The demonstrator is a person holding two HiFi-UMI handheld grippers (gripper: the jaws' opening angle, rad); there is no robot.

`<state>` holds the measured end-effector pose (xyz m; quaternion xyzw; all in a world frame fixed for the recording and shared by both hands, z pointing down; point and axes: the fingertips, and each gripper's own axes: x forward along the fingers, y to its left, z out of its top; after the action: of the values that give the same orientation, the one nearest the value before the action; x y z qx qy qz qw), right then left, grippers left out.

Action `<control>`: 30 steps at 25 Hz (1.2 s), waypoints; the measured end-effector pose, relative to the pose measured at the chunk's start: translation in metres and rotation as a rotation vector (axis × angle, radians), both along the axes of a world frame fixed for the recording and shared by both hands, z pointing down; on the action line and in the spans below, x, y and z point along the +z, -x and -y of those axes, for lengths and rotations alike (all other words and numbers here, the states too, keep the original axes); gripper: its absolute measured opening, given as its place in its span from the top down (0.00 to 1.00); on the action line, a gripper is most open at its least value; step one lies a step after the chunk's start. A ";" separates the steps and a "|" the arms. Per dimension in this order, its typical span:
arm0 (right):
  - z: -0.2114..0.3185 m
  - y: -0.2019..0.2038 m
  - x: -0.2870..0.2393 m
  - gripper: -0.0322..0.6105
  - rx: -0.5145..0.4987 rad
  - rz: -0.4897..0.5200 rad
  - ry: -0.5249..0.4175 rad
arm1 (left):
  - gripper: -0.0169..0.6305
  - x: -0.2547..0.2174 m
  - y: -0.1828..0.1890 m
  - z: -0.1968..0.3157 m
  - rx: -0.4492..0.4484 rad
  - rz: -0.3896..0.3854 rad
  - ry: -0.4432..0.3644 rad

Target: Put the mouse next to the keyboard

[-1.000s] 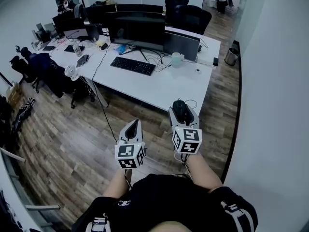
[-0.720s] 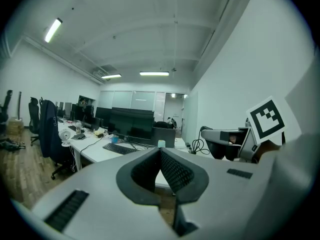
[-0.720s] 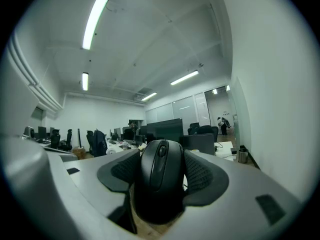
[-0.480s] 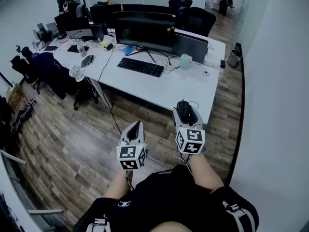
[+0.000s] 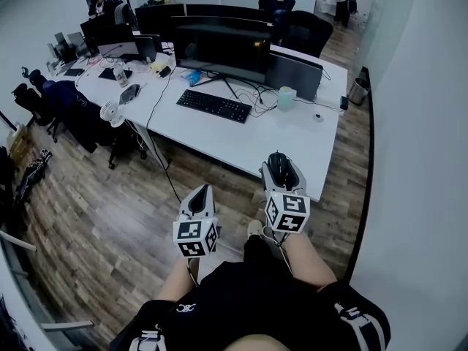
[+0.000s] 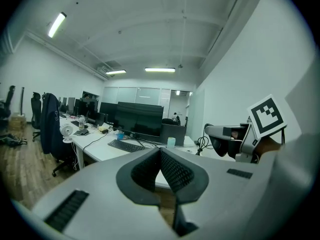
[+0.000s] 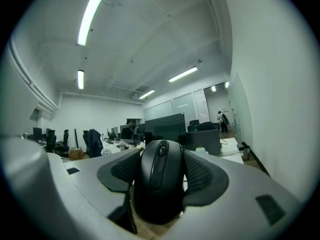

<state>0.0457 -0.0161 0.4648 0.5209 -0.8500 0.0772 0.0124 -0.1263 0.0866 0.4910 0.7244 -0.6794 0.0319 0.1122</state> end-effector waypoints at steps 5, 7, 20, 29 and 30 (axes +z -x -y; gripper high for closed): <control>0.072 0.004 0.002 0.49 0.008 0.013 0.011 | 0.95 -0.009 0.002 0.077 0.026 0.031 -0.010; 0.107 0.005 -0.002 0.49 0.006 0.012 0.010 | 0.95 -0.016 0.003 0.113 0.030 0.034 -0.017; 0.328 0.000 -0.007 0.49 0.021 0.020 0.054 | 0.95 -0.033 -0.010 0.337 0.063 0.051 -0.003; 0.428 0.013 0.030 0.49 0.093 0.015 0.139 | 0.95 -0.019 0.007 0.421 0.109 0.042 0.027; 0.437 0.017 0.037 0.49 0.104 0.012 0.149 | 0.95 -0.017 0.013 0.430 0.116 0.041 0.028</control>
<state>0.0292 -0.4532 0.5017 0.5617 -0.8137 0.1436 0.0420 -0.1388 -0.3438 0.4739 0.7602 -0.6379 0.0628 0.1064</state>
